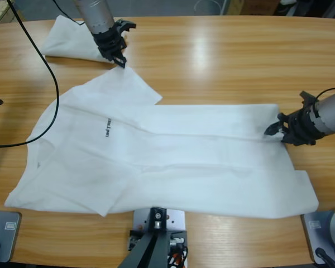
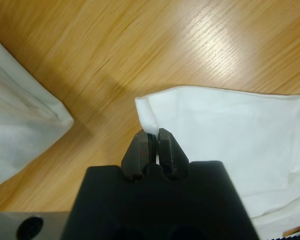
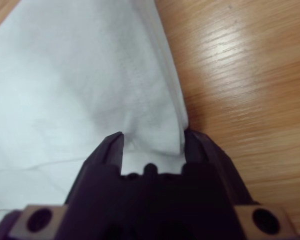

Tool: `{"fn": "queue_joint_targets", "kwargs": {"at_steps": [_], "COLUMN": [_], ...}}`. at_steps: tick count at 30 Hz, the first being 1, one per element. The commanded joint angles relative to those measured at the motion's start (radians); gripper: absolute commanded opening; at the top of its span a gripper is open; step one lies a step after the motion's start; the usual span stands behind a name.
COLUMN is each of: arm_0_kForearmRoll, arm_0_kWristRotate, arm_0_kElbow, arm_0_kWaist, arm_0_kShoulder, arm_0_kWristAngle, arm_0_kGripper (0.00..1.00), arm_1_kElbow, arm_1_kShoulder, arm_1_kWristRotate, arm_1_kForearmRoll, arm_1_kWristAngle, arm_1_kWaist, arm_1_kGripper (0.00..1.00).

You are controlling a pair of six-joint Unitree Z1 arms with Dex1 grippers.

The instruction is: Fold clothes

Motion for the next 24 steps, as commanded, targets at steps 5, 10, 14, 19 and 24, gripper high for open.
{"fn": "queue_joint_targets", "kwargs": {"at_steps": [5,10,14,19,24], "arm_0_kForearmRoll": [0.018,0.019,0.022,0.026,0.027], "arm_0_kWristRotate": [0.018,0.018,0.023,0.024,0.024], "arm_0_kElbow": [0.0,0.0,0.001,0.001,0.001], "arm_0_kWaist": [-0.01,-0.012,-0.012,-0.013,-0.015], "arm_0_kShoulder": [0.058,0.06,0.06,0.06,0.06], "arm_0_kWristAngle": [-0.02,-0.021,-0.021,-0.027,-0.027], "arm_0_kGripper": [0.0,0.0,0.0,0.0,0.0], "arm_1_kElbow": [0.021,0.021,0.021,0.021,0.019], "arm_1_kShoulder": [0.004,0.008,0.0,-0.018,-0.024], "arm_1_kWristRotate": [-0.01,-0.019,-0.02,-0.013,-0.012], "arm_1_kForearmRoll": [0.005,-0.002,0.002,0.013,0.017], "arm_1_kWristAngle": [-0.038,-0.03,-0.04,-0.061,-0.064], "arm_1_kWaist": [-0.011,-0.011,-0.011,-0.011,-0.007], "arm_1_kGripper": [0.227,0.108,0.127,0.379,0.374]}}
